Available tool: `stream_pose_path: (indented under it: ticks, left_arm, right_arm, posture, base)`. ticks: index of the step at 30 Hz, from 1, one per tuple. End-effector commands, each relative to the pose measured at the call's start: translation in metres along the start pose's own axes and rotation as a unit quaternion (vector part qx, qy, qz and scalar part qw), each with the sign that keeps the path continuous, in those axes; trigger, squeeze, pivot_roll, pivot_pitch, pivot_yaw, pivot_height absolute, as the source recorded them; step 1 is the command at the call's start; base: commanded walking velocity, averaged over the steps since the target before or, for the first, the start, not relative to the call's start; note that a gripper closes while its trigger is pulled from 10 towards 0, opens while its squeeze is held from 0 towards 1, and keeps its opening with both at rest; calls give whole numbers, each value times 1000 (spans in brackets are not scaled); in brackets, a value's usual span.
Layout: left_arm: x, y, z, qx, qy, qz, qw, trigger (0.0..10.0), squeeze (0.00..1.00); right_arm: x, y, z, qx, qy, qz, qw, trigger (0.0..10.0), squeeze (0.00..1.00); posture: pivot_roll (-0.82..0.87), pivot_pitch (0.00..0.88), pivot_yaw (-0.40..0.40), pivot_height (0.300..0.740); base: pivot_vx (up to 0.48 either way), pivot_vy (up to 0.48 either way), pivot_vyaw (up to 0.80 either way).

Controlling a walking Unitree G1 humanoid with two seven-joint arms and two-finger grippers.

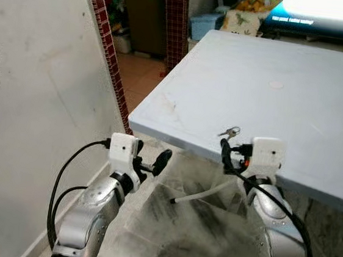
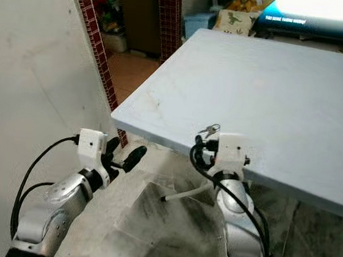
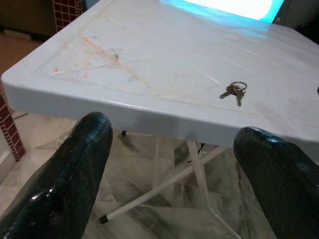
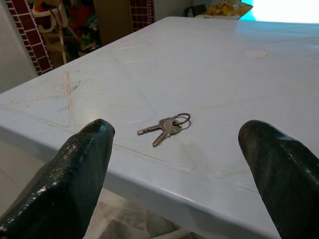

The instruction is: Hang keys on a hook

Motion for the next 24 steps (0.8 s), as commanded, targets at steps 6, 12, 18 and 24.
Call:
stream_pose_path:
  ticks: [6,12,18,24]
  left_arm:
    - [8,-1,-3,2,12,4,1000,10000,0]
    - [7,-1,-2,1,8,5,1000,10000,0]
    - [6,-1,-2,2,7,4,1000,10000,0]
    - [5,0,-2,-1,2,5,1000,10000,0]
  right_arm:
    - [9,2,1,-3,10,4,1000,10000,0]
    - [8,1,1,-1,9,6,1000,10000,0]
    - [8,1,1,-1,9,5,1000,10000,0]
    - [9,1,1,-2,10,4,1000,10000,0]
  posture:
    - [-72,0,104,740]
    - [-77,0,102,740]
    - [-80,0,103,740]
    - [-78,0,104,740]
  base:
    - [0,0,0]
    - [0,0,-400]
    - [0,0,-533]
    - [0,0,0]
Point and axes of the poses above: a point about 5 cm out from each wrist's last joint towards the gripper, its own z axis pointing out of the wrist towards the gripper, its own y axis along the axis of the wrist's last joint, x = y × z, the point moved 1 cm from there along z, pointing out of the wrist towards the gripper, and after that the axes turned 6 degrees about z, right-handed, at the moved point
